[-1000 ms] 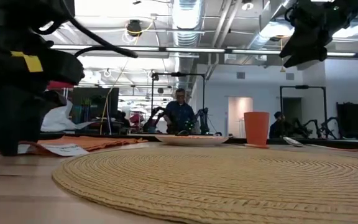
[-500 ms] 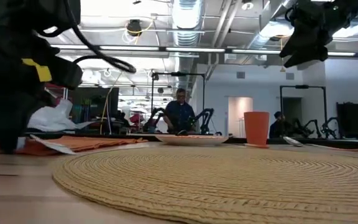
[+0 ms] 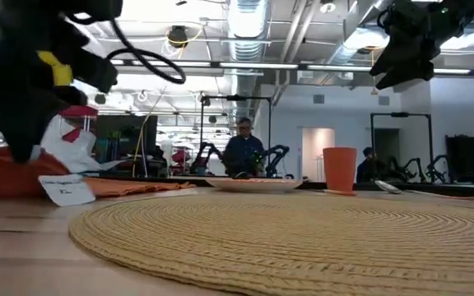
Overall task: Set table place
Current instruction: Fold the orange table napkin on the table
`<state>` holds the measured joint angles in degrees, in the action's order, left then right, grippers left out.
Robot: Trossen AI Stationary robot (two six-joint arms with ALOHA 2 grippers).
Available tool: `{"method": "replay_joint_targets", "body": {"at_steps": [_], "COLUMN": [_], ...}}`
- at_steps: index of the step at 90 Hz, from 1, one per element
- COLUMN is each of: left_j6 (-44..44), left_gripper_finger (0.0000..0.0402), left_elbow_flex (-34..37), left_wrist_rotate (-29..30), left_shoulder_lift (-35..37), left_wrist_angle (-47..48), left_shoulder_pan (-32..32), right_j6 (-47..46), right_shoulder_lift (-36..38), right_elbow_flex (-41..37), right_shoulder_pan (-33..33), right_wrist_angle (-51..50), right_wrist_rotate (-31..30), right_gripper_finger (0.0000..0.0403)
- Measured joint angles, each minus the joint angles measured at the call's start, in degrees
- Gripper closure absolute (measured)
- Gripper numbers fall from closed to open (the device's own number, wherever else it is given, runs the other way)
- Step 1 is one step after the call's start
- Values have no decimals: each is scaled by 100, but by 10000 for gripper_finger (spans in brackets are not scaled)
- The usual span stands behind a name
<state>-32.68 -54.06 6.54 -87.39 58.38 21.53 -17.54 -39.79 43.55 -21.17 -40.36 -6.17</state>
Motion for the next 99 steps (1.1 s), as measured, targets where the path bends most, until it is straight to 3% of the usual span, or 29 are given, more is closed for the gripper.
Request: {"method": "replay_joint_targets", "body": {"at_steps": [56, 65, 99], "left_j6": [2618, 3093, 4899], "left_gripper_finger": [401, 401, 401], "left_elbow_flex": [-289, -497, -704], "left_wrist_rotate": [951, 1349, 1797], "left_shoulder_lift": [100, 237, 452], "left_wrist_angle": [749, 698, -50], "left_shoulder_pan": [-2261, -2672, -4453], "right_j6": [-1, 0, -12], "right_shoulder_lift": [0, 0, 0], "right_elbow_flex": [0, 0, 0], "right_shoulder_pan": [0, 2, 0], "right_wrist_angle": [-9, -9, -13], "right_wrist_rotate": [-144, -144, -144], "right_gripper_finger": [168, 168, 168]}}
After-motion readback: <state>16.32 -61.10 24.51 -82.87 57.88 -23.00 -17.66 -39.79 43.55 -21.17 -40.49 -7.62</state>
